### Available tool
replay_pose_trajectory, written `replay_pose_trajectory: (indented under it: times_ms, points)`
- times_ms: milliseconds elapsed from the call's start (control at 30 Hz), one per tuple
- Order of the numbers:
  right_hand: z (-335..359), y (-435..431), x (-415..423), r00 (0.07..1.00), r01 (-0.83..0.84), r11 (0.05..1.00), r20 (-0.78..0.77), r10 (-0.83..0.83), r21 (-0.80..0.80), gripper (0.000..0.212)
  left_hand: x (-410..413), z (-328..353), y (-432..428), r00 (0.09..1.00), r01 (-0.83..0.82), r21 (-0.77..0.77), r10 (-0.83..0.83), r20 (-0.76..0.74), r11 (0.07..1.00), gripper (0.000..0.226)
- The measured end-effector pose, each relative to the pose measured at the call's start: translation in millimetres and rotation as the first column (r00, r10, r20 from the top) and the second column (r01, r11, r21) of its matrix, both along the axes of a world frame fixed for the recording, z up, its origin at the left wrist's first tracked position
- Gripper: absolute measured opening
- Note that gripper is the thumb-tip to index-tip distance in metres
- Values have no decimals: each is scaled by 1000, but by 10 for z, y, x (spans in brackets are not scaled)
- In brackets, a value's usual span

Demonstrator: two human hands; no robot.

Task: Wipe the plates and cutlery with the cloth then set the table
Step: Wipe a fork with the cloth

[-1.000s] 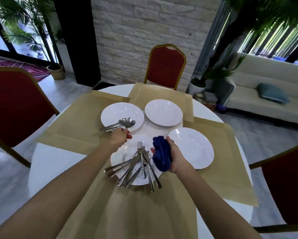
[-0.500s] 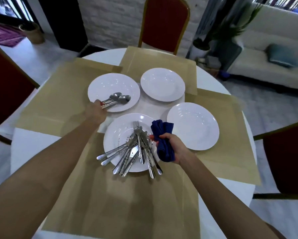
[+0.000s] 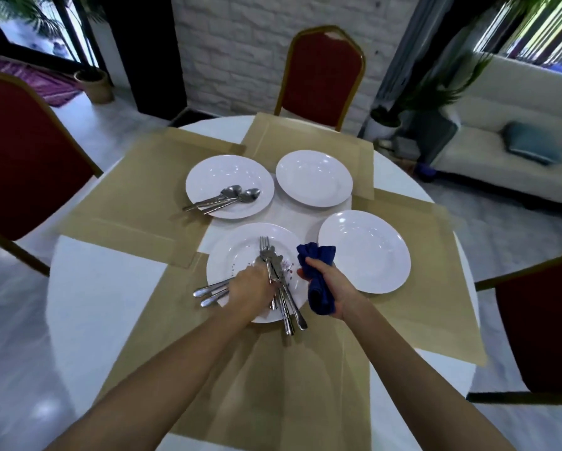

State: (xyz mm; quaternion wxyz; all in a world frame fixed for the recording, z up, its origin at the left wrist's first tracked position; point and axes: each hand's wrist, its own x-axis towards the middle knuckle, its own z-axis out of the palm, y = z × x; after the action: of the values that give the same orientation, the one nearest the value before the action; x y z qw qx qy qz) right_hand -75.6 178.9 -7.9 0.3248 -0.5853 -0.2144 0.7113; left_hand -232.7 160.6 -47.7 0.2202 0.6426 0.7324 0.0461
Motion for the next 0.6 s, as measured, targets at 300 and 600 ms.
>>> replay_pose_trajectory:
  times_ms: [300,600]
  points:
    - [258,-248,72,995,-70,994,83,64,80,36,-1,242,-70,972,-190,56,180,148,980,25]
    - [587,-144,-91,705,-565,581,708,-28,586,30,-13,904,-289,847,-47,182,-58,529,982,19]
